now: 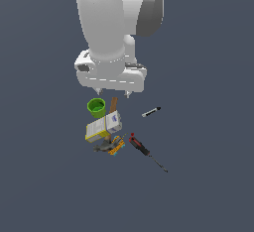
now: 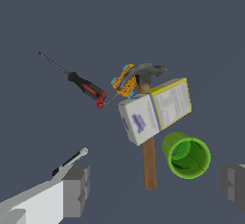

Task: Pick up a designated object from a clutter of objects.

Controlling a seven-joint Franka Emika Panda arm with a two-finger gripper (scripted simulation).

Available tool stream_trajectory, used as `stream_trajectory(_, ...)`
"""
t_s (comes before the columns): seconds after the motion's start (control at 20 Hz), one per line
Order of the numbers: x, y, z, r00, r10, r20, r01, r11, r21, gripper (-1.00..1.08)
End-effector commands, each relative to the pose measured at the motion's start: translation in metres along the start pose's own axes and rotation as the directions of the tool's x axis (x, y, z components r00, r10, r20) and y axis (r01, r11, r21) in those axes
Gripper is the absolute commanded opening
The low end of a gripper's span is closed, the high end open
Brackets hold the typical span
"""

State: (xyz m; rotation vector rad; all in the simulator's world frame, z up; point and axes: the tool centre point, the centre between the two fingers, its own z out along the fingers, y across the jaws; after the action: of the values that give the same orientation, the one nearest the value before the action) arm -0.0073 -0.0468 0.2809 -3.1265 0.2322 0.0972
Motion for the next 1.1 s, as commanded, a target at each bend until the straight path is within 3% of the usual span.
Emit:
stream_trajectory(0.0, -0.001, -0.005, 0.007, 1.000, 0.024, -0.001, -0.024, 1.000, -0.002, 1.00)
stream_trajectory(0.5, -0.007, -0.038, 0.049, 0.984, 0.175, -0.015, -0.175, 0.985, -0.012, 1.00)
stream_trajectory(1.05, -0.025, -0.077, 0.100, 0.934, 0.355, -0.034, -0.355, 0.935, -0.012, 1.00)
